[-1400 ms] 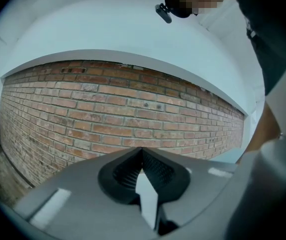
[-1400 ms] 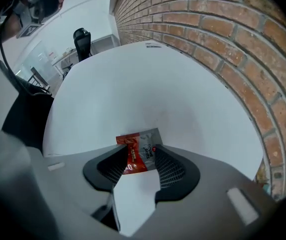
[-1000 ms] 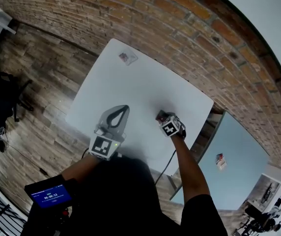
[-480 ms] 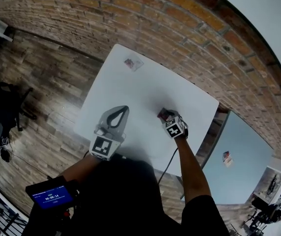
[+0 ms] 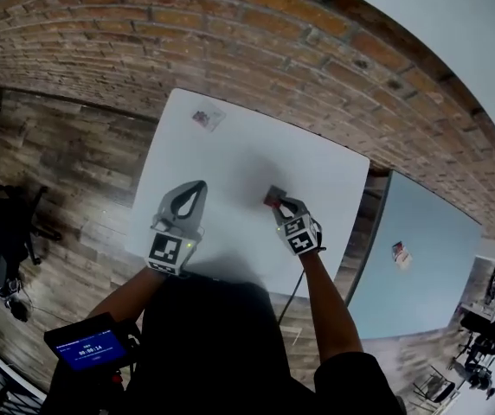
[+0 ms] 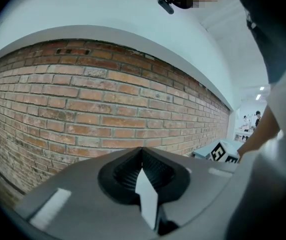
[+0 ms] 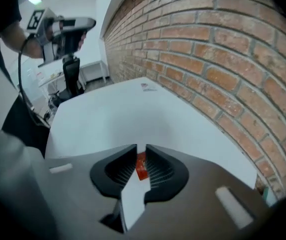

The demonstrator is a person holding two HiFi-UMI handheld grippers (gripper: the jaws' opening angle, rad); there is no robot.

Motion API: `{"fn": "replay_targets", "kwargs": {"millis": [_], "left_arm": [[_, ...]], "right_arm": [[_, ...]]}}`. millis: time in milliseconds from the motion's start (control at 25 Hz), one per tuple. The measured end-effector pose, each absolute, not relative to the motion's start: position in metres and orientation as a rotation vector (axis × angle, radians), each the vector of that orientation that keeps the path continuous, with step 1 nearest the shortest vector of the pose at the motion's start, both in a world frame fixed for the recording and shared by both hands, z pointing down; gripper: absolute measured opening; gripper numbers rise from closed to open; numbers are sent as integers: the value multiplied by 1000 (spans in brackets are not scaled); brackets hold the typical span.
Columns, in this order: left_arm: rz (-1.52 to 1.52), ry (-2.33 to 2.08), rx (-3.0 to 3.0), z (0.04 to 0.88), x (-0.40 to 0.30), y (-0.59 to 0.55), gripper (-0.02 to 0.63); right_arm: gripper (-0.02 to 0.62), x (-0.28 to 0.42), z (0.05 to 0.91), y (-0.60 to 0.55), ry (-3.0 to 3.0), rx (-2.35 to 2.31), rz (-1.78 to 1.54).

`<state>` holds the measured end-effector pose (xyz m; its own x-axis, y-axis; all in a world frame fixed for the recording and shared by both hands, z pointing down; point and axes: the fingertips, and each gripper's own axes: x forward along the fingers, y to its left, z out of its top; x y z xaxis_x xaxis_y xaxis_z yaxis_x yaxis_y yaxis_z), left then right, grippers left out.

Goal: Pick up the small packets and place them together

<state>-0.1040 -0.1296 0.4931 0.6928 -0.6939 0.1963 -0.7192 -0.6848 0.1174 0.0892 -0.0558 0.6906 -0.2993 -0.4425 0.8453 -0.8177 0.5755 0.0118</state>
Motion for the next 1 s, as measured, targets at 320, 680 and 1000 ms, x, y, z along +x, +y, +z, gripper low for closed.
{"fn": "replay_targets", "kwargs": {"millis": [320,680,1000], "left_arm": [[217,-1105,2718,505,-103,-142,0],[333,-1027,2752,531,-107,-188,2],[557,-947,2777,591,-104,-236,57]], "right_arm": [[3,84,541,-61,-2215,1728,480],[2,34,401,-51,-2389,2029,261],[3,-10,381,-45,-2431,1913,197]]}}
